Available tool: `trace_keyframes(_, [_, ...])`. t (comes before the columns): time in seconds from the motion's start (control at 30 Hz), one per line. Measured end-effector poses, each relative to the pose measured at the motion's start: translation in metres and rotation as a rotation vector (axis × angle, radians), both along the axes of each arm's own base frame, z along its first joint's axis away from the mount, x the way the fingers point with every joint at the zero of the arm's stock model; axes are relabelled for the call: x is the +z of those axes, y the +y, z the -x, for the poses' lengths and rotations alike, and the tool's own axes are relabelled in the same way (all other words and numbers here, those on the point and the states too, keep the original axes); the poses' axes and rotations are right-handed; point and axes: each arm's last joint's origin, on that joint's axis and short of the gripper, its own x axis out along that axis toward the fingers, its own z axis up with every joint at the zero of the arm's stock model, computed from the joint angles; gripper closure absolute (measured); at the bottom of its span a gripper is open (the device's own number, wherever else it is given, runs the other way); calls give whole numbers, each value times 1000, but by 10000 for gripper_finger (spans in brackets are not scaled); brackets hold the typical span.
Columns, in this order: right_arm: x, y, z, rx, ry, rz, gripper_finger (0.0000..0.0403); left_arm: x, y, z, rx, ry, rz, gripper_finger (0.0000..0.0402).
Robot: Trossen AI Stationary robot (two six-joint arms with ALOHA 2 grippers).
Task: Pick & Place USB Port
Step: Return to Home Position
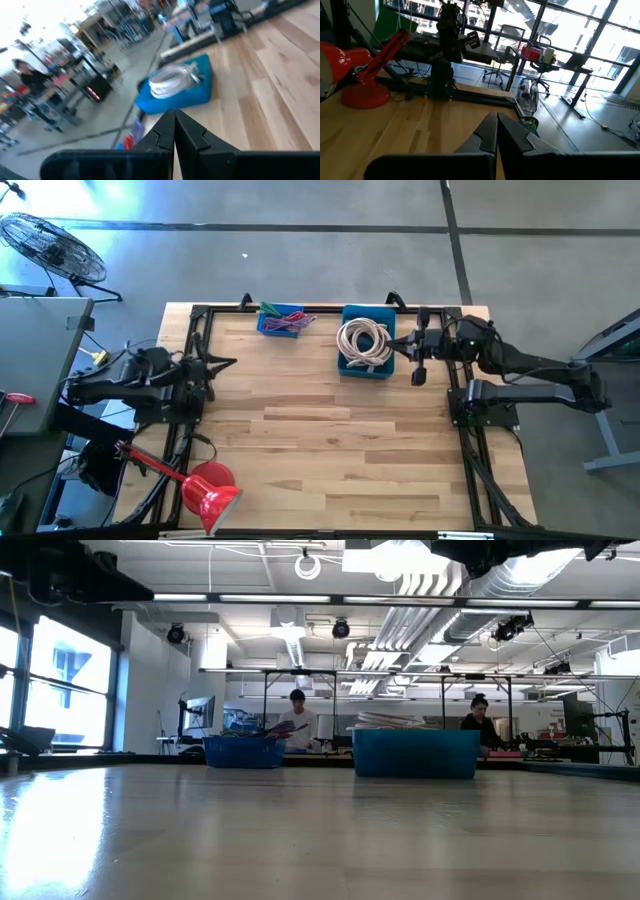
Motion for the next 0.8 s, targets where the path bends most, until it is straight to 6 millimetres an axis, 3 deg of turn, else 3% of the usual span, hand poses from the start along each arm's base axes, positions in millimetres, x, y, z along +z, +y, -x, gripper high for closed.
trace_keyframes(0.53, [-62,6,20,-21,-104,-28,403,-49,-2,-19,-37,-40,239,401])
trace_keyframes(0.8, [-77,8,25,-80,-175,-11,403,-73,-3,-30,-110,-156,276,401])
